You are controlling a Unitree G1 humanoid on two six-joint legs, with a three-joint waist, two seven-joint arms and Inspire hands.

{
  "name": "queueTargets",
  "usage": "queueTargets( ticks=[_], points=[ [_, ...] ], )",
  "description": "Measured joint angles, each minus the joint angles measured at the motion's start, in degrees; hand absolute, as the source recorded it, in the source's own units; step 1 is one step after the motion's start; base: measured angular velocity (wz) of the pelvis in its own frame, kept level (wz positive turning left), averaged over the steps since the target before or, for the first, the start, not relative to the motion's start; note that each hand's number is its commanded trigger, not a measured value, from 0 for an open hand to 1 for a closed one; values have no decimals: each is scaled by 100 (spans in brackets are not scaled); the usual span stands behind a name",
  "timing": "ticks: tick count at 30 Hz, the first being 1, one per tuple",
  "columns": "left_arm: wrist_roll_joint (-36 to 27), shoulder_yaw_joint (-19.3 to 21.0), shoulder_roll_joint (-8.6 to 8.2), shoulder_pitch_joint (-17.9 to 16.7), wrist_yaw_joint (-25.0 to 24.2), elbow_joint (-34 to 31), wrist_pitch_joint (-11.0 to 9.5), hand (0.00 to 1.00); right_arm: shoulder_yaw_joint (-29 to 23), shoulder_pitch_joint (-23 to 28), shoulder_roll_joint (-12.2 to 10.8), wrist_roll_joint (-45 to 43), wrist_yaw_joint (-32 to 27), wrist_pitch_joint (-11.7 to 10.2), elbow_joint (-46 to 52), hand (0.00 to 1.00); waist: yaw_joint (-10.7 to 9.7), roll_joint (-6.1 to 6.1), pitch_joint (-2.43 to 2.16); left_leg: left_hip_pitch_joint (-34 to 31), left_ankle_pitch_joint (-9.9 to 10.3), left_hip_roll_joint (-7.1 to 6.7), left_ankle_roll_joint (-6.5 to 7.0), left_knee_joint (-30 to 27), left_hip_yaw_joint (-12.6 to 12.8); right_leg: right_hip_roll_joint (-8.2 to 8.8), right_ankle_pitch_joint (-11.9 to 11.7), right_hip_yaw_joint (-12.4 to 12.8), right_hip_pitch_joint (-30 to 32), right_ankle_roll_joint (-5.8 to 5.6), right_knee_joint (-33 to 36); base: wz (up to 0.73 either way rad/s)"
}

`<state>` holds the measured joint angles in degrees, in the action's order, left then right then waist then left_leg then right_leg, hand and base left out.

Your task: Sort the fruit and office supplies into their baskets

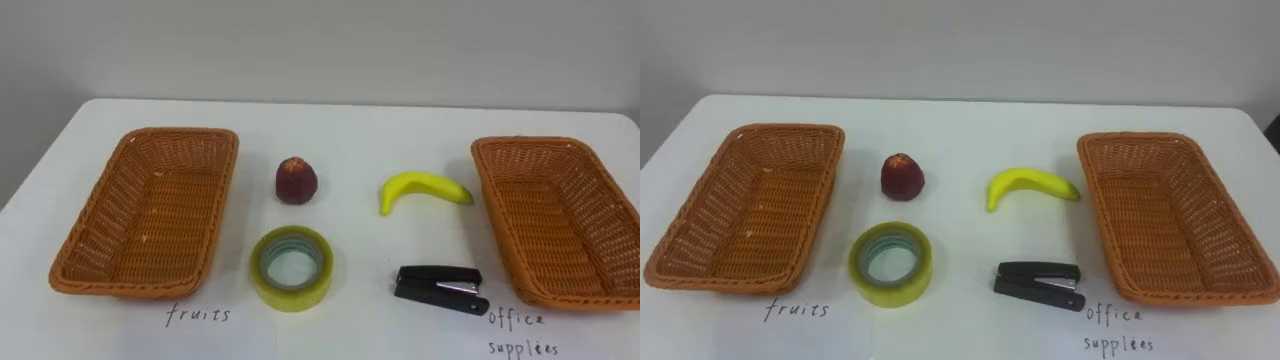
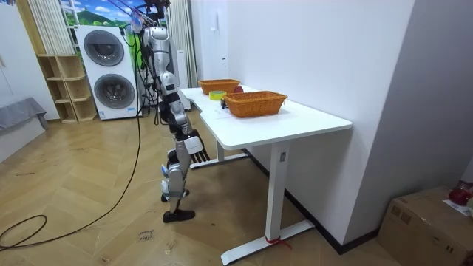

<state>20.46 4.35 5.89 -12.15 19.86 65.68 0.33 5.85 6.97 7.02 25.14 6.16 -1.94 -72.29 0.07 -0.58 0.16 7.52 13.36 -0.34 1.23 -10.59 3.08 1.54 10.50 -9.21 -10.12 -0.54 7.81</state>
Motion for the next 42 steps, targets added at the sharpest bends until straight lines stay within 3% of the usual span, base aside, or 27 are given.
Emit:
queueTargets(
  ticks=[9, 14, 19, 23, 28, 34, 39, 42],
  points=[
    [0, -2, 1, 103, 113, 1, -81, 0, -44, -18, -4, 50, 35, -9, -93, 0, -13, -33, 8, 14, 3, 17, 2, 42, 123, -22, -4, 108, 27, 4, 0, -5],
    [1, 13, 1, 80, 120, 11, -80, 0, -87, -16, -16, 84, 93, -8, -141, 0, -1, -81, -27, 19, 1, 20, 2, 38, 155, -21, -4, 118, 88, 4, 4, -4],
    [2, 167, -1, -2, 125, 12, -80, 0, -222, 57, -21, 164, 90, 0, -145, 0, 3, -99, -27, 88, 2, 30, 1, 104, 168, -30, -5, 124, 66, 4, 2, -3],
    [2, 256, -1, -99, 133, 38, -64, 0, -350, 226, -22, 674, 68, 12, -157, 0, 1, -82, -17, 98, 7, 45, -5, 144, 164, -47, -5, 127, 19, 4, -7, 0],
    [-63, 360, 2, -132, 90, 78, -31, 0, -773, 430, -6, 1210, -80, 46, -156, 0, -28, -65, -19, 87, 10, 52, -12, 161, 144, -58, -4, 122, 21, 4, -11, 1],
    [-85, 840, 47, -139, 103, -70, -64, 0, -1601, 574, 50, 1510, -419, 87, -152, 0, -209, -108, -31, 100, 8, 52, -11, 122, 249, -61, -1, 255, 109, 10, 5, -11],
    [-289, 1018, 303, -120, 258, -164, -254, 0, -2418, 621, 158, 1998, -808, 78, 24, 0, -466, -242, -31, 117, 9, 51, -10, 127, 305, -59, 0, 284, 107, 11, 13, -3],
    [-311, 1017, 335, -119, 364, -164, -294, 0, -2819, 728, 212, 2085, -1083, 63, 522, 0, -592, -259, -29, 120, 10, 49, -8, 136, 320, -61, -1, 341, 122, 10, 15, -6]
  ],
)
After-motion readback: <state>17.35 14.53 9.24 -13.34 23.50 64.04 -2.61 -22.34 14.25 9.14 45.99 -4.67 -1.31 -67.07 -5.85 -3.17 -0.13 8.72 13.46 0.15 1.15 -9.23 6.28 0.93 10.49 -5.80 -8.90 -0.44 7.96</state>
